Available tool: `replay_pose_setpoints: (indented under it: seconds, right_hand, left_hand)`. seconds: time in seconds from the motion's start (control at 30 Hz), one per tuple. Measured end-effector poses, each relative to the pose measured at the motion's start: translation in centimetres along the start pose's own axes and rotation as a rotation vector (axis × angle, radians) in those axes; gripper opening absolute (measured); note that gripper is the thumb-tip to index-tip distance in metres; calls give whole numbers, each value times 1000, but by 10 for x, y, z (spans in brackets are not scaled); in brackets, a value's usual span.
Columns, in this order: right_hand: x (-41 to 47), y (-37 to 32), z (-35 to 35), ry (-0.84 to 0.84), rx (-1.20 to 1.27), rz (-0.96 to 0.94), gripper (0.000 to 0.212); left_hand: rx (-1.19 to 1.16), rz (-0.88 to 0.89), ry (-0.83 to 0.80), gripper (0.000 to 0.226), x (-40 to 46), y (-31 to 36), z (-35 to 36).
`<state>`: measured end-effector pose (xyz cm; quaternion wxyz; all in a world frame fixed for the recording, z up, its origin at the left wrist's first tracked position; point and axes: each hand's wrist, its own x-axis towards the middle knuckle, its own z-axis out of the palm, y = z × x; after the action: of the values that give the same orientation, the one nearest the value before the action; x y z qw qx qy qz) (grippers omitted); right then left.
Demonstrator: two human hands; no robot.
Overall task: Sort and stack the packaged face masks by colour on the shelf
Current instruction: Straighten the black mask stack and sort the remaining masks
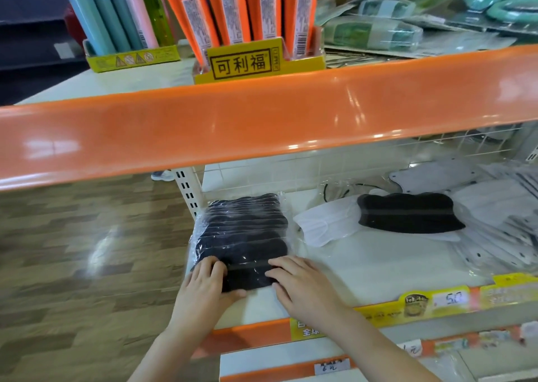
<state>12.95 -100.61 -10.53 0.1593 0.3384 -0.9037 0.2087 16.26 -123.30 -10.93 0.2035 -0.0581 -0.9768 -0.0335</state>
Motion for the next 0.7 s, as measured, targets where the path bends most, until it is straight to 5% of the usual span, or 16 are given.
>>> replay_pose_setpoints:
  seconds: [0.33, 0.7]
  right_hand:
    - [-13, 15, -23, 137, -119, 56, 28]
    - [-55, 131, -69, 158, -336, 213, 36]
  left_hand:
    - [-112, 64, 60, 24, 34, 66, -7]
    - [-263, 172, -85, 27, 94, 188, 16]
